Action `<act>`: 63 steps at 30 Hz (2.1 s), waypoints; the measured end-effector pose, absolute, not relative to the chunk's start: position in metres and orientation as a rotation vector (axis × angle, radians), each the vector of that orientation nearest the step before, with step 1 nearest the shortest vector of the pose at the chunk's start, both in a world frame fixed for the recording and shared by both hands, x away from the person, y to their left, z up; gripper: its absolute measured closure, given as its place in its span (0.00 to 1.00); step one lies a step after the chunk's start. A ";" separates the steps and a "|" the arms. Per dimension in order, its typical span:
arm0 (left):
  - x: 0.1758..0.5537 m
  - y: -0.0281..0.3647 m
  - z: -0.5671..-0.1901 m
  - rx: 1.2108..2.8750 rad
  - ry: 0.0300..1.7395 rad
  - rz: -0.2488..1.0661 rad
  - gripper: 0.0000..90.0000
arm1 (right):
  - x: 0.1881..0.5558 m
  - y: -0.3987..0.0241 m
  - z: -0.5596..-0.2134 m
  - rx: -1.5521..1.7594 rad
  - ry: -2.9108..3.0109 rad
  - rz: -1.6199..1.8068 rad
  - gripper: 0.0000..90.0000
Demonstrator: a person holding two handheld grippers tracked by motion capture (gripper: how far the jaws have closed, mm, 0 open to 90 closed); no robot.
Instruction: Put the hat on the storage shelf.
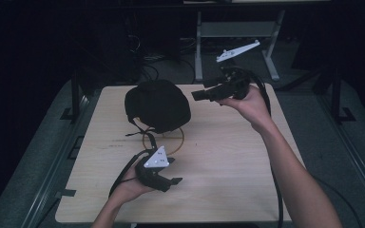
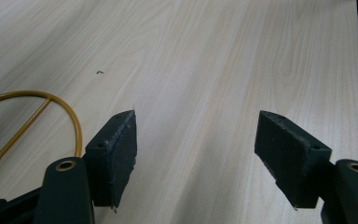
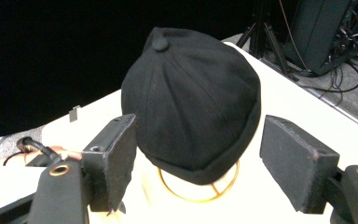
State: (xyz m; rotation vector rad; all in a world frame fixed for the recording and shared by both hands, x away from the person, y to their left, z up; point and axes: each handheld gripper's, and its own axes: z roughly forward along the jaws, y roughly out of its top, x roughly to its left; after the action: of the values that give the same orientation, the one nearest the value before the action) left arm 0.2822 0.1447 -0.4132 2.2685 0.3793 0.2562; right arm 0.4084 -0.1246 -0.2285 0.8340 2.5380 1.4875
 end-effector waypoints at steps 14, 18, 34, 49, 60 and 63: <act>0.282 0.143 -0.416 2.274 0.373 0.255 0.33 | 0.390 -0.170 -0.252 0.910 2.498 1.495 0.27; 0.282 0.143 -0.416 2.281 0.371 0.255 0.33 | 0.384 -0.183 -0.262 0.934 2.489 1.493 0.27; 0.281 0.143 -0.417 2.278 0.379 0.255 0.32 | 0.366 -0.224 -0.294 1.024 2.464 1.497 0.26; 0.282 0.143 -0.417 2.274 0.387 0.254 0.32 | 0.351 -0.249 -0.328 1.104 2.458 1.472 0.25; 0.283 0.146 -0.418 2.272 0.391 0.255 0.32 | 0.337 -0.261 -0.349 1.144 2.466 1.448 0.24; 0.283 0.146 -0.417 2.267 0.395 0.254 0.32 | 0.334 -0.264 -0.355 1.157 2.470 1.439 0.23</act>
State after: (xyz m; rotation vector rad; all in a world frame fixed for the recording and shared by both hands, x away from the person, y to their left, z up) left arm 0.2828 0.1463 -0.4174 2.2671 0.3945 0.2540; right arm 0.3339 -0.2635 -0.3547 1.1571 2.4702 1.4394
